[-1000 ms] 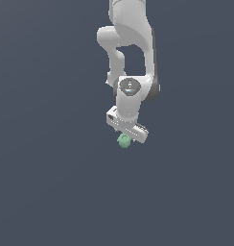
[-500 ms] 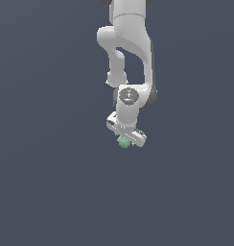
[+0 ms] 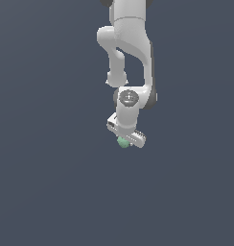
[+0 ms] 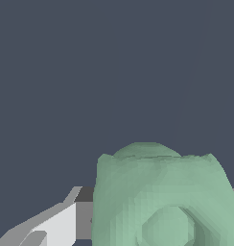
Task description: Pick up the object and move it to a goal position.
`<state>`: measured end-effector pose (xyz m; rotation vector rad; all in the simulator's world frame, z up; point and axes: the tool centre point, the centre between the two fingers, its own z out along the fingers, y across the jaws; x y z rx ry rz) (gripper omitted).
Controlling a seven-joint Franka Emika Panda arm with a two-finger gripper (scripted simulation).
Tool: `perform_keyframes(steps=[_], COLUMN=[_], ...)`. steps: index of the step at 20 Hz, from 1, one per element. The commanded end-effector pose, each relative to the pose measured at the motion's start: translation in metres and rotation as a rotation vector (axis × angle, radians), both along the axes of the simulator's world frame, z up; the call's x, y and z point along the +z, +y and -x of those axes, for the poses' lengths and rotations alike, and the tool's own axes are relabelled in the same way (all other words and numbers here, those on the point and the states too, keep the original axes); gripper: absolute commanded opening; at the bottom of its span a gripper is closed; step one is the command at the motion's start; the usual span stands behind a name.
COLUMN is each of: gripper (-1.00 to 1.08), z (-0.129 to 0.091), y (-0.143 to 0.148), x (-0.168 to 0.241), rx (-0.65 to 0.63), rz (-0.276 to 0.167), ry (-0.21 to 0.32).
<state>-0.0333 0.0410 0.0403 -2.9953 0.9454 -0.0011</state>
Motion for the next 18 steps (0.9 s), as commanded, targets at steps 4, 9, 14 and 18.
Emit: perform_keyframes(steps=[4,9,14,18], gripper=[-1.0,-1.0,-1.0,-1.0], z=[0.0,0.001,0.005,0.011], y=[0.0,-0.002,-0.005,-0.009], x=[-0.001,0.004,0.019,0.04], rx=[0.0,-0.001,-0.001,-0.001], rz=[0.0,0.0,0.0,0.0], ry=[0.001,-0.001,-0.001,0.0])
